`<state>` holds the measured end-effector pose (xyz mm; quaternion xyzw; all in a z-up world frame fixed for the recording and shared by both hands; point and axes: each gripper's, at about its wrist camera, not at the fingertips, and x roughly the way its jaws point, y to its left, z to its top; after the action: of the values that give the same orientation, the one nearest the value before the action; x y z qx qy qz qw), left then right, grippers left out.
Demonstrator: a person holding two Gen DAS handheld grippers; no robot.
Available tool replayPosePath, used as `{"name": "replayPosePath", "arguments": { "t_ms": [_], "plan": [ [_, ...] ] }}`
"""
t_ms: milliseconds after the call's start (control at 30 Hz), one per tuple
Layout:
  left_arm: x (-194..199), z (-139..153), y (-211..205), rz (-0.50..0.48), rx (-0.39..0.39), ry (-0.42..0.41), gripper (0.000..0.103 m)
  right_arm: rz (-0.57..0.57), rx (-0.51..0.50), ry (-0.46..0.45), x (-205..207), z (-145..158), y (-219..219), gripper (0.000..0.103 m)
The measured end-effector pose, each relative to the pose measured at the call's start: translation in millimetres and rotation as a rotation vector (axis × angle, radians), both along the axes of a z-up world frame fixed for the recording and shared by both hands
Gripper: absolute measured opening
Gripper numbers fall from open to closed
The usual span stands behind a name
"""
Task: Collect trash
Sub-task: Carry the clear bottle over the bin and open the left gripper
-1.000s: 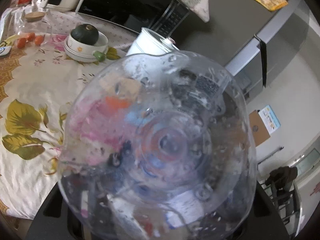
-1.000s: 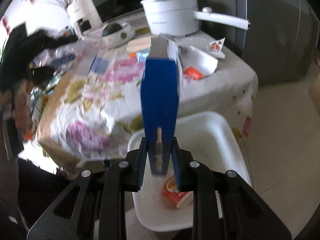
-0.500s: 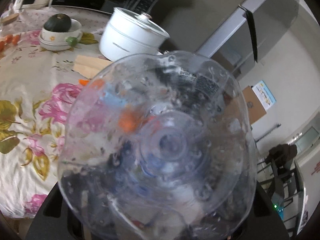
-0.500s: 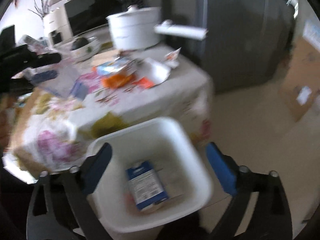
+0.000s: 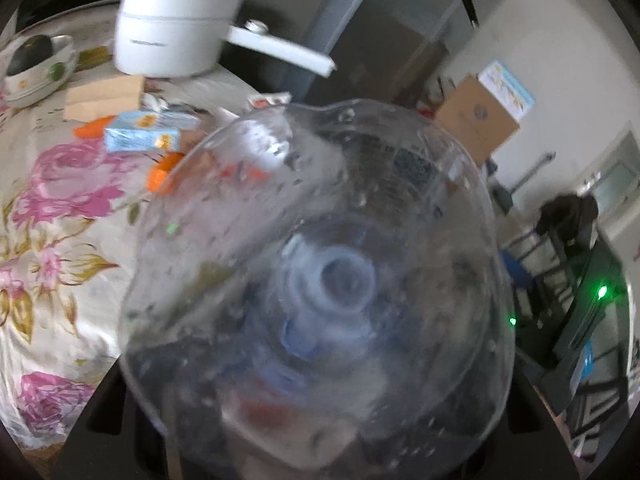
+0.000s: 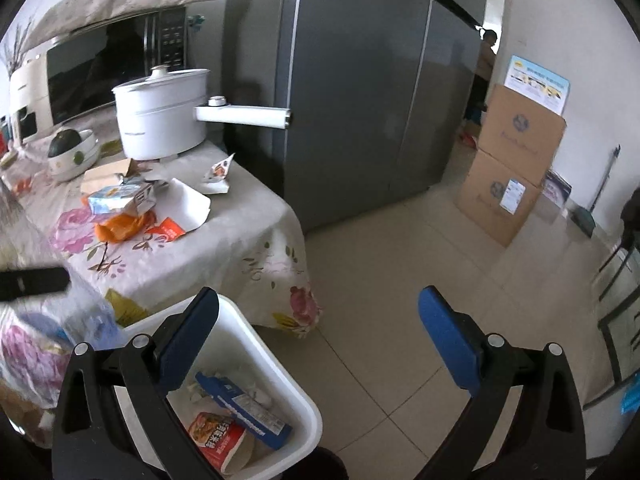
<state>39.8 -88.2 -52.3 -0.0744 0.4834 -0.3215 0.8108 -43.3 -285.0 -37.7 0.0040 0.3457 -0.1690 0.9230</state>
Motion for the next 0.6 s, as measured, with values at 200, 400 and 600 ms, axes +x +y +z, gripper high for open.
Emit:
{"name": "replayPosePath", "arguments": {
  "t_ms": [200,400,600],
  "plan": [
    [-12,-7,-30,-0.057,0.073,-0.012,0.065,-0.033,0.013,-0.003,-2,-1,-6,0.096],
    [-4,-10,-33,-0.054,0.087,-0.004,0.068,-0.044,0.046,0.011,2,-4,-12,0.096],
    [13,-3,-14,0.022,0.070,0.009,0.069,0.001,0.059,0.037,11,-6,-2,0.096]
  ]
}}
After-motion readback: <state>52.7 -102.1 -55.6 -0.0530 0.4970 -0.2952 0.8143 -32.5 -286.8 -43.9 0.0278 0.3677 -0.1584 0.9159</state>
